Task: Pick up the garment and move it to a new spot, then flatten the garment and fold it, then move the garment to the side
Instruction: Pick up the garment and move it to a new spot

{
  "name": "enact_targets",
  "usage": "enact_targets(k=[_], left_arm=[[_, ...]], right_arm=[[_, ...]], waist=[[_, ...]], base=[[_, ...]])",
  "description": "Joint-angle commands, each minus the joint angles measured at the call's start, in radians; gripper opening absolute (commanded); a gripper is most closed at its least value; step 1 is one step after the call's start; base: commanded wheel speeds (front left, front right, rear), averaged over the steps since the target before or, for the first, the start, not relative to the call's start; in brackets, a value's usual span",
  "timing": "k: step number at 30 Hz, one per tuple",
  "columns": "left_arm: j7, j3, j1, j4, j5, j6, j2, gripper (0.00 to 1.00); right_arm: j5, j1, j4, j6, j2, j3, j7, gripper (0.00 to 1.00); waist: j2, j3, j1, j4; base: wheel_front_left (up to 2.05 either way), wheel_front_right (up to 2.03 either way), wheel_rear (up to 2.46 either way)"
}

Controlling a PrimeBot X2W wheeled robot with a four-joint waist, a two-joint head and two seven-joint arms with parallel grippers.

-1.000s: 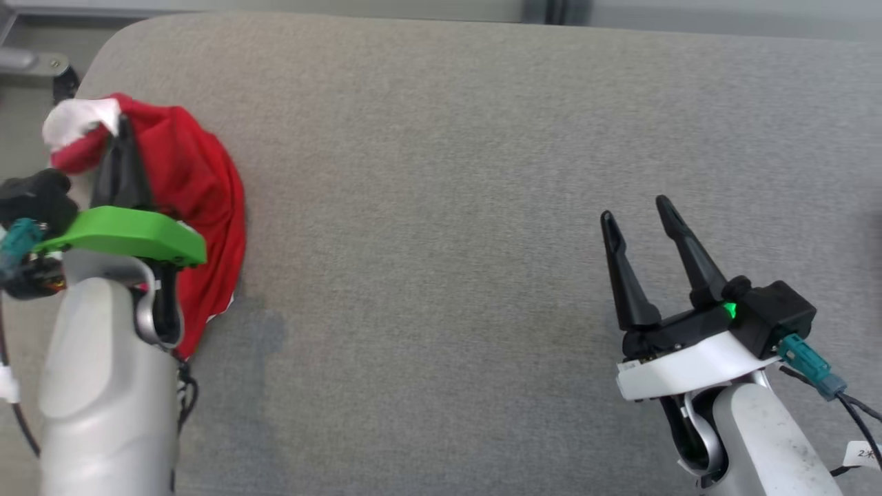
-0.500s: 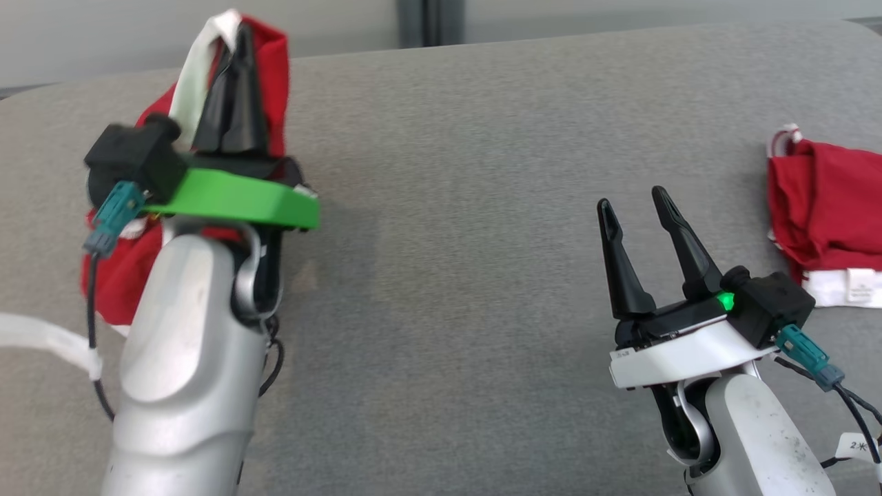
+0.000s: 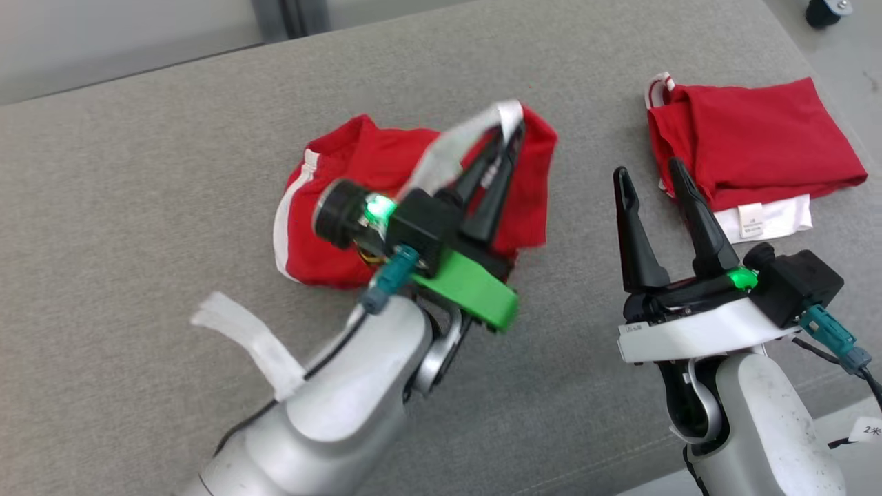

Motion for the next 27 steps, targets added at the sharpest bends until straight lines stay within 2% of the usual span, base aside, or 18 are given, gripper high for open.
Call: enact_targets(k=[1,6,7,8,9,13,17,24,27], left_arm=[[0.0,-0.028,0.015,0.023,0.007,0.008,0.006,0.0],[0.0,-0.146,0.05,0.107,0.001,0.005,0.006,0.0],[0.0,-0.177,0.062,0.134,-0.008,-0.001,0.007,0.03],[0.0,-0.205,0.072,0.161,-0.018,-0.007,0.007,0.61],[0.0,-0.225,0.075,0.179,-0.03,-0.013,0.006,1.0],[0.0,-0.274,0.068,0.202,-0.063,-0.024,0.006,1.0],[0.0,-0.228,0.059,0.165,-0.077,0.004,0.006,1.0],[0.0,-0.02,0.1,0.053,0.004,0.045,0.014,1.0],[0.0,0.105,0.154,-0.013,0.045,0.041,0.039,1.0]], right_arm=[[0.009,-0.01,-0.004,0.0,0.0,-0.001,-0.003,1.0],[0.014,-0.012,-0.003,0.0,0.0,-0.008,-0.003,1.0],[0.014,-0.011,-0.002,0.0,0.0,-0.01,-0.003,1.0],[0.014,-0.011,0.0,0.0,0.0,-0.012,-0.003,1.0],[0.013,-0.009,0.001,0.0,0.0,-0.015,-0.003,1.0],[0.007,-0.003,0.005,0.0,0.0,-0.021,-0.003,1.0],[-0.003,0.007,0.008,0.0,0.0,-0.025,-0.003,1.0],[-0.036,0.03,0.026,0.0,0.0,-0.026,-0.003,1.0],[-0.058,0.051,0.038,0.0,0.0,-0.025,-0.003,1.0]], waist=[[-0.0001,0.028,0.0,-0.03],[-0.0001,0.036,0.0,-0.044],[-0.0001,0.035,0.0,-0.045],[-0.0001,0.033,0.0,-0.044],[-0.0001,0.03,0.0,-0.042],[-0.0001,0.012,0.0,-0.024],[-0.0001,-0.01,0.0,0.008],[-0.0001,-0.057,0.0,0.076],[-0.0001,-0.077,0.0,0.109]], base=[[0.0,0.0,0.0],[0.0,0.0,0.0],[0.0,0.0,0.0],[0.0,0.0,0.0],[0.0,0.0,0.0],[0.0,0.0,0.0],[0.0,0.0,0.0],[0.0,0.0,0.0],[0.0,0.0,0.0]])
